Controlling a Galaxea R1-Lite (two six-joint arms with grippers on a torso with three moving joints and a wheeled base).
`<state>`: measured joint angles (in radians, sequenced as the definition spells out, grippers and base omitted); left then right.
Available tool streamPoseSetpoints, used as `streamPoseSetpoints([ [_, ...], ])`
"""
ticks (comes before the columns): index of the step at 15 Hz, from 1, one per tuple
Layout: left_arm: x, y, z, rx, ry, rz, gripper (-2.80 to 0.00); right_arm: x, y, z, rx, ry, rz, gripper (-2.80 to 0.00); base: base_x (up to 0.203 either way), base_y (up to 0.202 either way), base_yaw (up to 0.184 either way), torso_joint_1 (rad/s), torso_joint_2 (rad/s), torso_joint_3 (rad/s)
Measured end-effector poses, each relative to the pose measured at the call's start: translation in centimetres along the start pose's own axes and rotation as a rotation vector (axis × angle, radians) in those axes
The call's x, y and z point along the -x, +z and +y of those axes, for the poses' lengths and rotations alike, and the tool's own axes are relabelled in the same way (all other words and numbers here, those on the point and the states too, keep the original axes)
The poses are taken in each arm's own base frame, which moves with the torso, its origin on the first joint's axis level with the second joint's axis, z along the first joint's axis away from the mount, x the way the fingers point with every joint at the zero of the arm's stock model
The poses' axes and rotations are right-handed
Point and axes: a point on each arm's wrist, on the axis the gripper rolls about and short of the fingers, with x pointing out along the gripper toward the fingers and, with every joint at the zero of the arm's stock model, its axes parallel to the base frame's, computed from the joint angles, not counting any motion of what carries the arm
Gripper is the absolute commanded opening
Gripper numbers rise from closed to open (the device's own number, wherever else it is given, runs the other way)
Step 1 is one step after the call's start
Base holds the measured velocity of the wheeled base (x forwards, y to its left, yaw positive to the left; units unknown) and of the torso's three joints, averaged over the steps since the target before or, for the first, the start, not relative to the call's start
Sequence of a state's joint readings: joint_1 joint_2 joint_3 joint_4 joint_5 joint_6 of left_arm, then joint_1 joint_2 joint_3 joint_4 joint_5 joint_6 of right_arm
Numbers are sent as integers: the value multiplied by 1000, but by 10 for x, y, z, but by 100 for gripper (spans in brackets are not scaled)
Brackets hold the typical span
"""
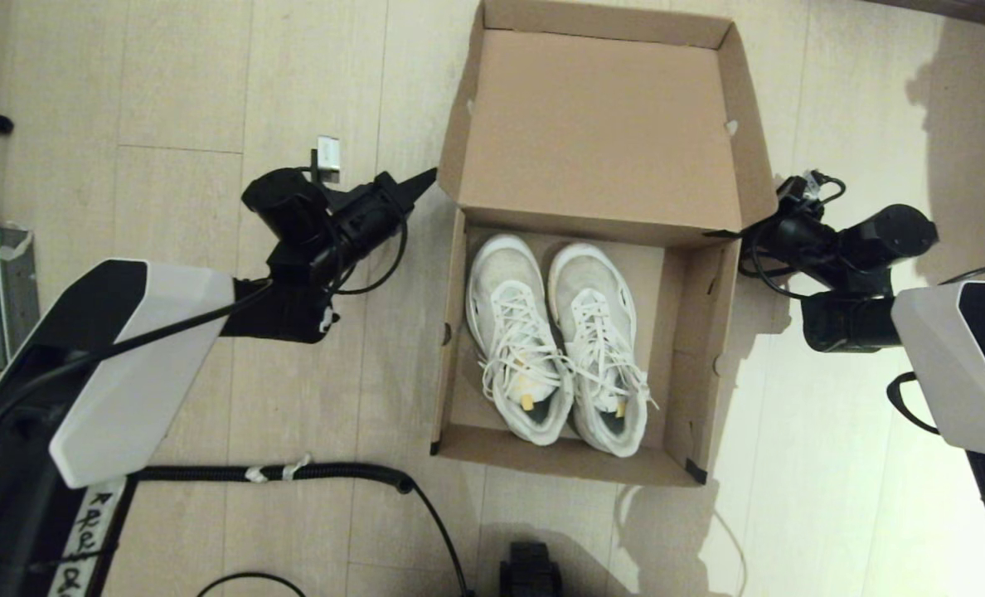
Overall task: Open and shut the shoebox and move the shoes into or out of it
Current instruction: Close the shoe box
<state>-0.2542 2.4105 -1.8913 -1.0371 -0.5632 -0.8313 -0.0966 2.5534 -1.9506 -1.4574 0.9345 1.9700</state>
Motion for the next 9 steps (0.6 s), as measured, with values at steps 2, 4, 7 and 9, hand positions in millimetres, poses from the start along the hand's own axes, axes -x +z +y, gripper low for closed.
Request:
streamPoseSetpoints([
  [2, 0, 0, -3, 1, -2, 1, -280, -5, -3, 0, -4, 14, -10, -280, 0, 0, 0, 0, 0, 0],
  [4, 0, 0, -4, 2, -2, 3, -280, -6, -2, 6, 0, 31, -34, -280, 0, 0, 0, 0, 0, 0],
  [7, 0, 1, -5, 1, -4, 1, -280, -10, -3, 16, 8, 44, -30, -280, 0, 0, 0, 0, 0, 0],
  [9, 0, 1, -6, 1, -5, 2, -280, -11, -3, 24, 4, 53, -29, -280, 0, 0, 0, 0, 0, 0],
])
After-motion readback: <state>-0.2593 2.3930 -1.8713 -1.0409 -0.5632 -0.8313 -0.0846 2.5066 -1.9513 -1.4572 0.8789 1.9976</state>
